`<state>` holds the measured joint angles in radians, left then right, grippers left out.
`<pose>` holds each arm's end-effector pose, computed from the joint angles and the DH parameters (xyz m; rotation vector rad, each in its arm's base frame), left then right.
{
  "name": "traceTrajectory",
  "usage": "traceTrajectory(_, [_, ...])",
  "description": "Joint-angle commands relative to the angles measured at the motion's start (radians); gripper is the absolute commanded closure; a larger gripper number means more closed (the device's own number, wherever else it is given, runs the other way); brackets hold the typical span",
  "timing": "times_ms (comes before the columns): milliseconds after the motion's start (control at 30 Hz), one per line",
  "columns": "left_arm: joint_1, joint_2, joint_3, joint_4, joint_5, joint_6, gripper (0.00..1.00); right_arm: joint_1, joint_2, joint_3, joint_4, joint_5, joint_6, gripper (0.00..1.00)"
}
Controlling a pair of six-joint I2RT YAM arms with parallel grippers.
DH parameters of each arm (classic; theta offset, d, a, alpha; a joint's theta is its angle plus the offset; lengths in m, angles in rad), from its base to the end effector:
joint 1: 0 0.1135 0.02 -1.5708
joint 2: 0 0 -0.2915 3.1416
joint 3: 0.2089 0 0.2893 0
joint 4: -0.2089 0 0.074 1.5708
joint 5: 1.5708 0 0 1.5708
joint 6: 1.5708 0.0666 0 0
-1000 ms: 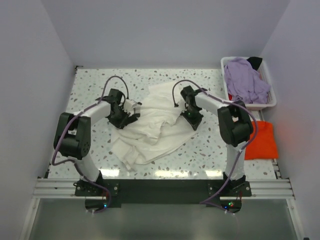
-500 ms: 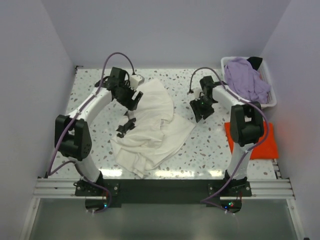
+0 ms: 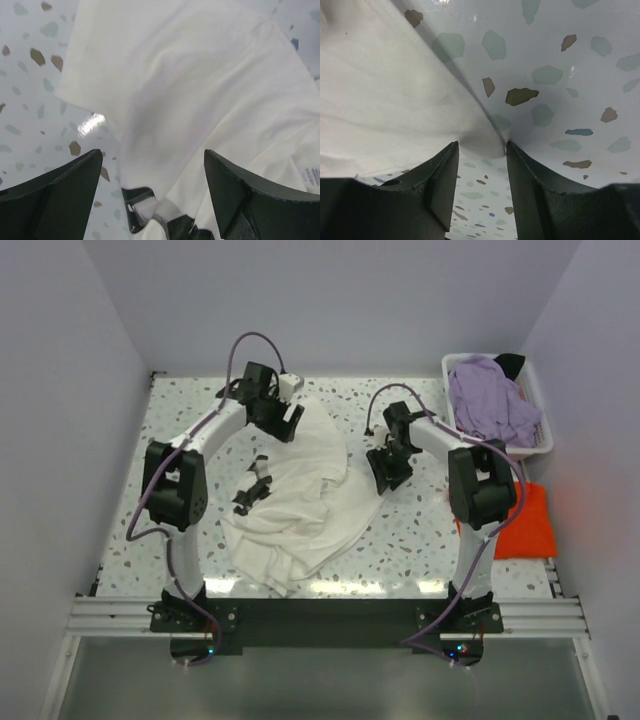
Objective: Fold and stack the t-shirts
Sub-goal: Flatten the tshirt out
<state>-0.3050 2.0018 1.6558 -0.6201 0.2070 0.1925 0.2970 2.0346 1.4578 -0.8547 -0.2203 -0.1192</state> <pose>0.4800 -0.1655 0.2243 0.7031 2.4348 -0.3071 0.4161 0.1426 0.1325 -0.6430 2.9333 0.3494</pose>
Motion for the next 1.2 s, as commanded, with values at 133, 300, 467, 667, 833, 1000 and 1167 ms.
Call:
traceTrajectory(133, [-0.071, 0.184, 0.257, 0.220, -0.158, -0.143, 0.13, 0.022, 0.067, -0.028, 0.056, 0.004, 0.041, 0.67])
traceTrajectory(300, [-0.091, 0.331, 0.406, 0.321, -0.271, -0.226, 0.15, 0.022, 0.076, -0.037, 0.048, -0.010, 0.035, 0.91])
traceTrajectory(467, [-0.109, 0.393, 0.426, 0.443, -0.330, -0.255, 0.17, 0.022, 0.081, -0.031, 0.039, -0.047, 0.029, 1.00])
traceTrajectory(667, [-0.114, 0.465, 0.475, 0.529, -0.333, -0.272, 0.19, 0.022, 0.078, -0.037, 0.040, -0.079, 0.024, 1.00])
traceTrajectory(833, [-0.123, 0.512, 0.502, 0.591, -0.330, -0.272, 0.22, 0.022, 0.073, -0.048, 0.042, -0.080, 0.023, 1.00])
traceTrajectory(1000, [-0.125, 0.577, 0.552, 0.594, -0.324, -0.283, 0.27, 0.022, 0.062, -0.050, 0.045, -0.076, 0.023, 1.00])
traceTrajectory(1167, [-0.125, 0.612, 0.568, 0.597, -0.313, -0.289, 0.32, 0.022, 0.059, -0.048, 0.036, -0.073, 0.018, 1.00])
